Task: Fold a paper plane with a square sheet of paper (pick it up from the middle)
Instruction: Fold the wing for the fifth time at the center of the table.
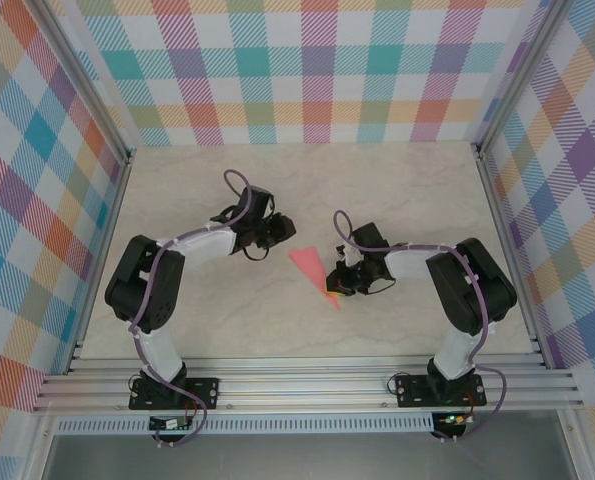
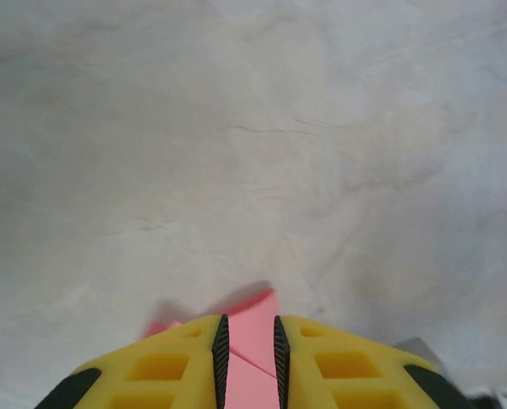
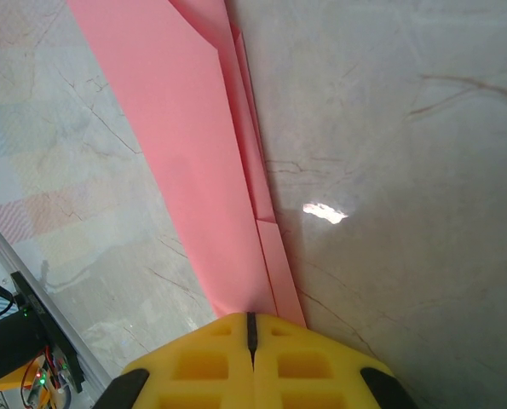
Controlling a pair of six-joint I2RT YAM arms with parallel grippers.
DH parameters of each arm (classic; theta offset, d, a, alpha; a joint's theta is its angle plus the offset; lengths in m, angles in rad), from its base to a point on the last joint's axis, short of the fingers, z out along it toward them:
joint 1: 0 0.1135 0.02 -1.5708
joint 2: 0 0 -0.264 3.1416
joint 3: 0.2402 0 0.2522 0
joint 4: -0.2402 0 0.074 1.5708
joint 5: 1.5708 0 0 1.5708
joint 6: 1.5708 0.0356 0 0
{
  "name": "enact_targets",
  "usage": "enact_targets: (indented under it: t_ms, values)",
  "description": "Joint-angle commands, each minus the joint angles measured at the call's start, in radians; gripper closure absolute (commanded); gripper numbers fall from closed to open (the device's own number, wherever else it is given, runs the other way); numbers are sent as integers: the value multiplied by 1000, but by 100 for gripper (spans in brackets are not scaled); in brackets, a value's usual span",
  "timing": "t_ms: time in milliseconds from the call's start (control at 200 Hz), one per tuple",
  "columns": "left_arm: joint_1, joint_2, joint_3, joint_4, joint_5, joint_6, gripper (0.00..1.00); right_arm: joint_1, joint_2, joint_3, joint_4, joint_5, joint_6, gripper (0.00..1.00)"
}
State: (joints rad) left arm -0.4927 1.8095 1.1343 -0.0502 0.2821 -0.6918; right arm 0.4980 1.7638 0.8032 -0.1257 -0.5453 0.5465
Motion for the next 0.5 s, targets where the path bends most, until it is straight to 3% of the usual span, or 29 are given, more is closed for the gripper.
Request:
enact_targets:
  t_ms: [0,200,500]
  values:
    - [-70,2,14,1,66,-23,77,16,78,-32,-96,100,16,100]
    - [-150,91,-15,80,74,-78,77,16,75,-34,-90,98,21,100]
    - [-172,173,-35,115,49,-96,78,16,60,-41,-82,88,23,100]
